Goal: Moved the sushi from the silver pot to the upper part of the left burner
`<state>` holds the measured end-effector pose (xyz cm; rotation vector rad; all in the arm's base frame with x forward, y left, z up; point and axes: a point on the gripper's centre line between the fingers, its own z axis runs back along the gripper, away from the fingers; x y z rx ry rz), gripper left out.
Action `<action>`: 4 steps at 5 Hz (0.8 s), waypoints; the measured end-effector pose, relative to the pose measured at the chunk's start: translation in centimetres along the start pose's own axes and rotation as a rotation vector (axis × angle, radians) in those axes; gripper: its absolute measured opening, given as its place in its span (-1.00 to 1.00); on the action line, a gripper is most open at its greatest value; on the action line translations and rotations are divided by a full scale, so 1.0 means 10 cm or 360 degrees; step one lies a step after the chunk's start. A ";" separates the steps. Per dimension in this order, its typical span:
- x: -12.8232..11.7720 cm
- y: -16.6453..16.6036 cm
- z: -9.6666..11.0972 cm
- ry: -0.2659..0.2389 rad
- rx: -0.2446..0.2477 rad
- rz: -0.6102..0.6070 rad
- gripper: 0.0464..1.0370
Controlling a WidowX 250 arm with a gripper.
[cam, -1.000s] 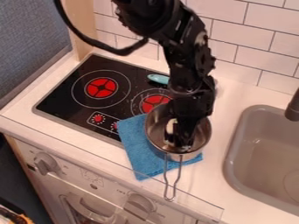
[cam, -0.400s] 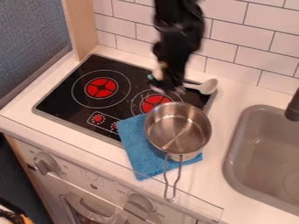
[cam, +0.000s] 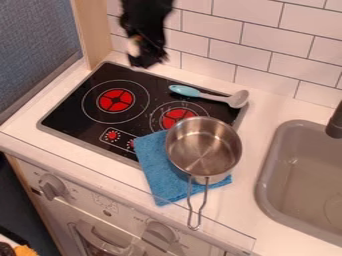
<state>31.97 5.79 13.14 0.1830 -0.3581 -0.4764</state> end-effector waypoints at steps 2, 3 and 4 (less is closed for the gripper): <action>-0.23 0.51 -0.52 0.0122 -0.0057 0.0356 -0.17; -0.26 0.70 -0.79 0.0149 -0.0064 0.0402 -0.17; -0.18 0.85 -1.04 0.0155 -0.0085 0.0398 -0.17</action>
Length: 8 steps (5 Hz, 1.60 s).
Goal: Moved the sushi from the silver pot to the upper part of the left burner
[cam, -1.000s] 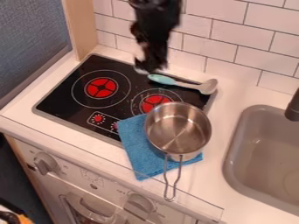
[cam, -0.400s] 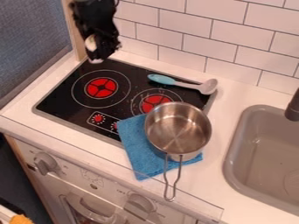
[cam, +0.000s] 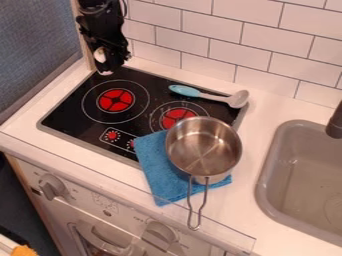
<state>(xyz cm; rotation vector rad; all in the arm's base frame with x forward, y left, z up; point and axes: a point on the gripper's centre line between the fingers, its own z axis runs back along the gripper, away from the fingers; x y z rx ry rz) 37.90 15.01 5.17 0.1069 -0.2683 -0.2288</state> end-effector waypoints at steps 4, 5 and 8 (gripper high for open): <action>0.16 0.05 -0.44 0.0058 -0.0119 -0.0012 0.61; 0.14 0.01 -0.44 0.0073 -0.0158 -0.0037 0.94; 0.11 -0.03 -0.19 0.0003 -0.0102 -0.0020 0.93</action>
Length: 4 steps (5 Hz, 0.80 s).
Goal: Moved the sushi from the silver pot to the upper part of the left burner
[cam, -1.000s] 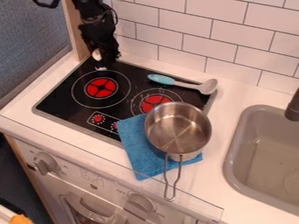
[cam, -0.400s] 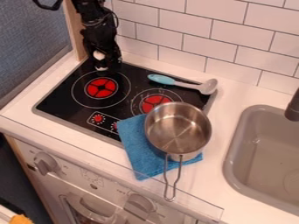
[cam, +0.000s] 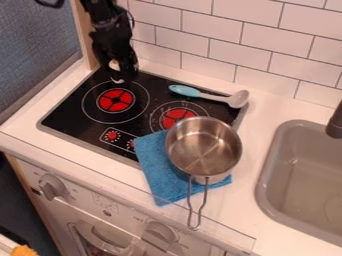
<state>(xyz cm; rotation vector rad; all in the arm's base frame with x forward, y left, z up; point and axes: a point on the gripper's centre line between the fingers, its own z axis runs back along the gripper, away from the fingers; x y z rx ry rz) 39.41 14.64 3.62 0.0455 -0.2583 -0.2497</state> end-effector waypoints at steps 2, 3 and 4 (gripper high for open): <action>0.01 -0.04 0.58 -0.0095 0.0116 -0.0017 0.93; -0.02 -0.15 0.87 -0.0145 0.0144 -0.0069 0.93; -0.02 -0.16 0.90 -0.0152 0.0147 -0.0071 0.93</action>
